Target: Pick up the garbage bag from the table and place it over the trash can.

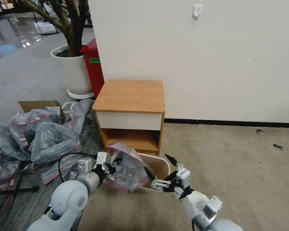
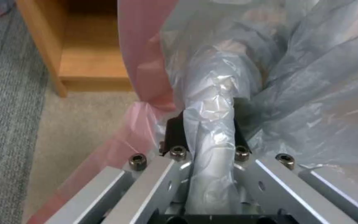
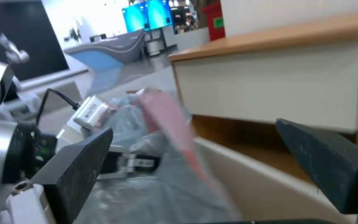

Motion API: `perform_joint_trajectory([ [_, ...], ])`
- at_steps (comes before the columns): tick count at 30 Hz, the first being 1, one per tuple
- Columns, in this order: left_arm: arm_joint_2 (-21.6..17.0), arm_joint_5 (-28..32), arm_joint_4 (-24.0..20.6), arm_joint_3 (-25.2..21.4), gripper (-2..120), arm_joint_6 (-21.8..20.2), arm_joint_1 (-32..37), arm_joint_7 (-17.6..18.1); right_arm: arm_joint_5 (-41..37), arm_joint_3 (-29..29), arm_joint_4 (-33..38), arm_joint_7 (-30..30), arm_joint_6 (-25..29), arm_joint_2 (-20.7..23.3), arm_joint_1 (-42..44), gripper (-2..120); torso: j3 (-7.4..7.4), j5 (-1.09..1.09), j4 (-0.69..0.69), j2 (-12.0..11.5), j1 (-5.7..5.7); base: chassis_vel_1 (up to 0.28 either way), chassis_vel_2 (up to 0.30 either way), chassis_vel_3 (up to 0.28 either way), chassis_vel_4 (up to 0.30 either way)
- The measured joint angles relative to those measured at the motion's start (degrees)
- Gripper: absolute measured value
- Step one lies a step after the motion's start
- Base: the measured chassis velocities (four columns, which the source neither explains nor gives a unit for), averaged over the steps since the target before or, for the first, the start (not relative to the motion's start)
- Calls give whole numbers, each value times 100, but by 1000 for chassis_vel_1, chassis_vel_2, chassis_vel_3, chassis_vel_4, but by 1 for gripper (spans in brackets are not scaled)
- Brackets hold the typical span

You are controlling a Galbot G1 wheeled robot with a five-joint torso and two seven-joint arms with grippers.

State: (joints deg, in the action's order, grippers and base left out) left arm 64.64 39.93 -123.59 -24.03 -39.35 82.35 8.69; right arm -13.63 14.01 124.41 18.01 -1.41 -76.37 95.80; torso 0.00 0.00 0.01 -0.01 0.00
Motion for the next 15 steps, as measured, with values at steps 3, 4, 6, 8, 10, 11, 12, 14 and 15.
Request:
perform_joint_trajectory([
  [3,34,-60,-119,-4,5,14,44,1,-252,-183,20,-256,-247,55,-38,99,0,0,-1,0,0,0,0,0,0],
  [4,35,-107,-195,-18,5,20,62,-2,-354,-284,78,-480,-468,130,-43,98,0,0,-1,0,0,0,0,0,0],
  [6,29,-120,-232,-34,5,20,68,-3,-393,-312,115,-592,-586,167,-42,98,0,0,0,0,0,0,0,0,0],
  [8,10,-125,-306,-53,5,20,78,-7,-423,-316,154,-781,-790,212,-58,96,0,0,-1,0,0,0,0,0,0],
  [10,1,-124,-357,-55,5,20,90,-14,-404,-281,154,-868,-878,232,-90,92,0,0,-1,0,0,0,0,0,0],
  [11,-4,-124,-385,-56,5,21,96,-17,-388,-259,151,-917,-934,242,-112,89,0,0,-1,0,0,0,0,0,0],
  [12,-9,-123,-419,-56,5,22,102,-19,-392,-249,148,-980,-1029,258,-129,88,0,1,-1,0,0,0,0,0,0],
  [14,-15,-123,-443,-54,5,26,111,-19,-469,-256,149,-1024,-1139,277,-132,80,0,0,-1,0,0,0,0,0,0],
  [15,-15,-123,-443,-54,5,26,111,-19,-469,-256,149,-1024,-1139,277,-132,80,0,0,-1,0,0,0,0,0,0],
])
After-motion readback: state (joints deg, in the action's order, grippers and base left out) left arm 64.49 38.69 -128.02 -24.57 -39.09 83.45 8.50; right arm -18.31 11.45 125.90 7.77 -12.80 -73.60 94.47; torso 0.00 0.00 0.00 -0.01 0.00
